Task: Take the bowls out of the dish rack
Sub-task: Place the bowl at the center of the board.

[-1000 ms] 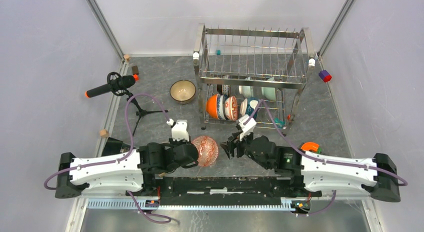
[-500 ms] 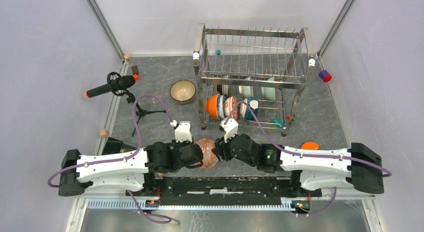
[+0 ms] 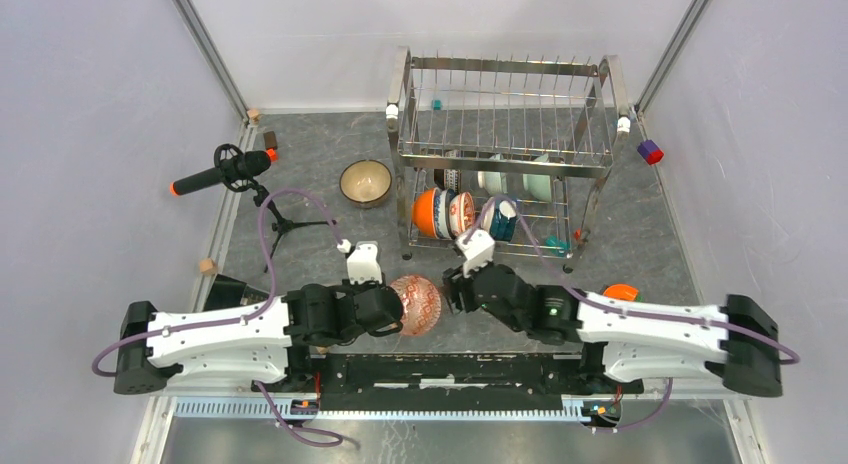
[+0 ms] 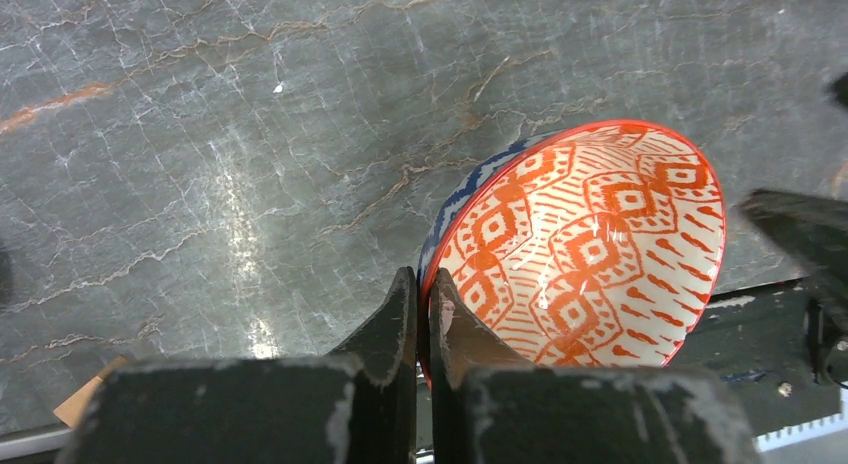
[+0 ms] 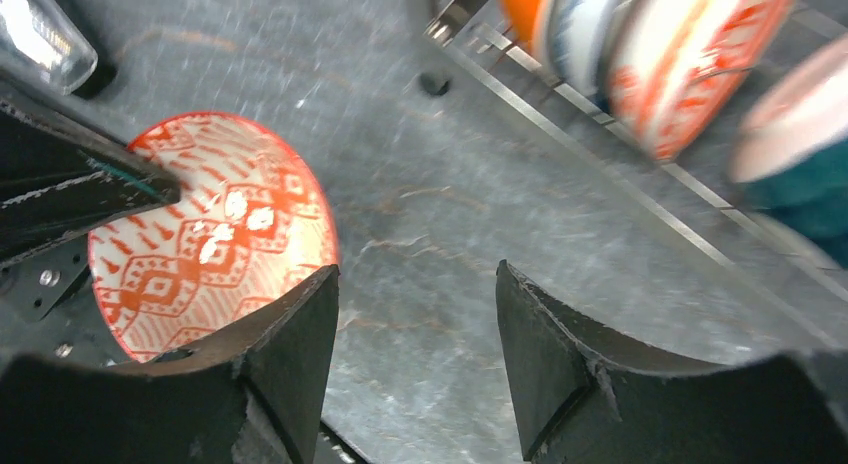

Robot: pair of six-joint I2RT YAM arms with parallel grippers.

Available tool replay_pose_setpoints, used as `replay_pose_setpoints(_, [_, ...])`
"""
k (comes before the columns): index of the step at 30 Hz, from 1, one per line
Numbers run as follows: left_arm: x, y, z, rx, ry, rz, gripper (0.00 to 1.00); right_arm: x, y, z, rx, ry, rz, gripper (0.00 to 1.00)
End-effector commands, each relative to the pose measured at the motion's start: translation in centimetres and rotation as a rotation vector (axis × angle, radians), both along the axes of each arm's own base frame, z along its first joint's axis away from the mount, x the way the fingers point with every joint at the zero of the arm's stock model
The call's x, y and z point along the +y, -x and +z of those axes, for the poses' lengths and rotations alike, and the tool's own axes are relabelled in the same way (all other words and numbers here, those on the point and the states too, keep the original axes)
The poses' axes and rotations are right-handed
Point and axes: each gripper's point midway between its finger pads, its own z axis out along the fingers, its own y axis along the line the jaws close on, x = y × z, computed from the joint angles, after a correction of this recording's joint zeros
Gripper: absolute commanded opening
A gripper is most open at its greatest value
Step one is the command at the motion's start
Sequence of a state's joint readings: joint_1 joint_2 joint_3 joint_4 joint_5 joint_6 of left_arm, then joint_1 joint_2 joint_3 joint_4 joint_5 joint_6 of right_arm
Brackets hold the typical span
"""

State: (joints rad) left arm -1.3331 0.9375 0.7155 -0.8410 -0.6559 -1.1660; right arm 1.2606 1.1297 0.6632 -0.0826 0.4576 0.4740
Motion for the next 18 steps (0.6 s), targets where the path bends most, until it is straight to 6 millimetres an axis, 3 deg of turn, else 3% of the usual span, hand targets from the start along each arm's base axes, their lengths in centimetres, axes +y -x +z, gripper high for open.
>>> replay_pose_setpoints(1, [-0.4,-1.3,2.8,-0.089,0.104,0.044,0.02,-5.5,-2.1,3.1,-0.176,0.031,-0.144,0.65])
replay_pose_setpoints(6, [0.4,-1.6,3.1,-0.130,0.100,0.041,0.02,-12.7,-3.6,4.5,-0.319,0.133,-0.345,0.68])
replay_pose_setpoints(9, [1.1,-2.0,3.4,-0.159,0.087,0.053,0.02,-15.0,-4.4,5.1,-0.340,0.167,-0.425,0.68])
replay_pose_setpoints(12, [1.6,-2.5,3.9,-0.190,0.057,0.064,0.02,-15.0,-5.4,4.0,-0.300,0.168,-0.426,0.69])
replay_pose_setpoints(18, [2.4,-2.6,3.3,-0.161,-0.043,0.081,0.02,-11.9,-5.7,1.7,-0.180,0.037,-0.328,0.69])
